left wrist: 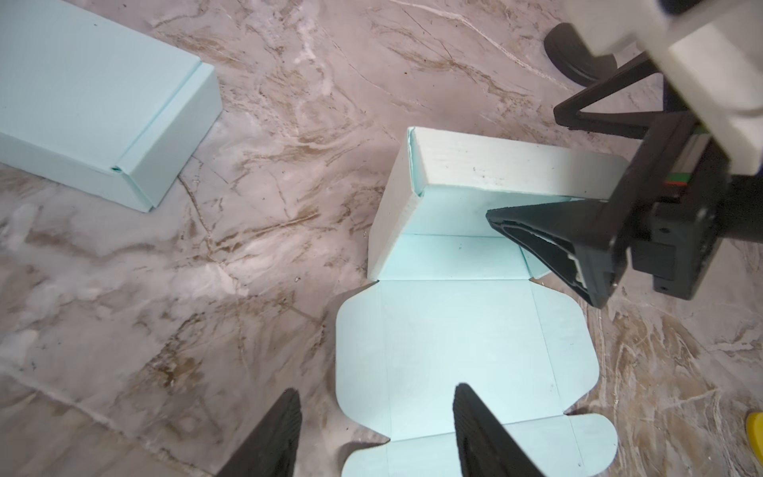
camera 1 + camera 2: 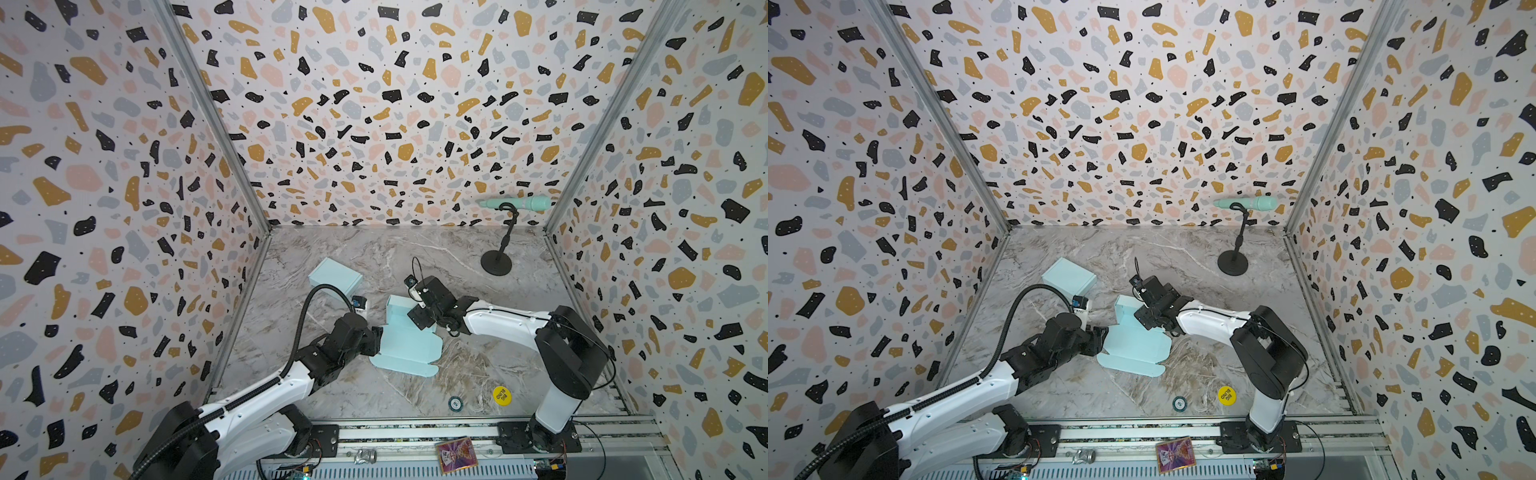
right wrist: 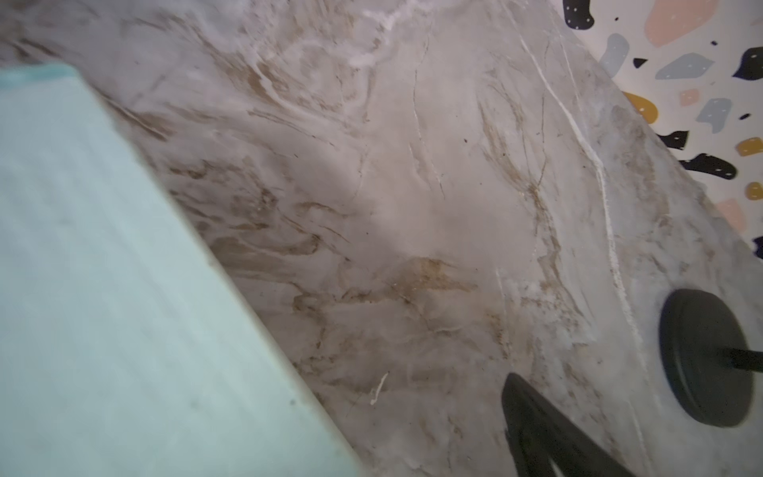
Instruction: Fold the paper box
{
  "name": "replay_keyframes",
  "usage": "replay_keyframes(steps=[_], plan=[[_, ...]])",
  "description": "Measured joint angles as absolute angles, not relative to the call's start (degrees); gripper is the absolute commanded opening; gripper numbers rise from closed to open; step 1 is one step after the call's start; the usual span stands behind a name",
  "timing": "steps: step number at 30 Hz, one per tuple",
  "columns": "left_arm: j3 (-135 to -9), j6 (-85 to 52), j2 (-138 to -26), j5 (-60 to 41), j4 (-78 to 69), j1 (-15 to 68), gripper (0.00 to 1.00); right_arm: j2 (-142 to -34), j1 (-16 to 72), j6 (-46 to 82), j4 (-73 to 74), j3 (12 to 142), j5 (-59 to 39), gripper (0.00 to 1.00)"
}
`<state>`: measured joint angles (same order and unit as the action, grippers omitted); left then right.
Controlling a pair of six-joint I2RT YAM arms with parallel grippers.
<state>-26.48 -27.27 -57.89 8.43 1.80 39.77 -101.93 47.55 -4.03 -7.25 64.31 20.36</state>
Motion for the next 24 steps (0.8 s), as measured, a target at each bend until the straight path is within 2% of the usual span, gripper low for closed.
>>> replay_keyframes(steps=[5,9,16,24], plan=[[-24.5,-27.3,-54.7,7.1,1.2,37.7,0.59,-108.2,51.2,-6.8,-11.9,71.6,28.3,0.93],[-23.2,-27.3,-52.3,6.4,1.1,36.7,0.59,-111.9,53.4,-8.3,-14.9,75.6,32.7,0.96],[-21.3,-28.2,-50.6,6.2,1.1,36.4,0.59,-112.7,55.3,-11.0,-17.8,77.4,38.7,0.94],[-21.3,-29.0,-49.8,6.2,1.2,36.4,0.55,-112.7,57.5,-14.0,-18.0,78.9,41.7,0.65]])
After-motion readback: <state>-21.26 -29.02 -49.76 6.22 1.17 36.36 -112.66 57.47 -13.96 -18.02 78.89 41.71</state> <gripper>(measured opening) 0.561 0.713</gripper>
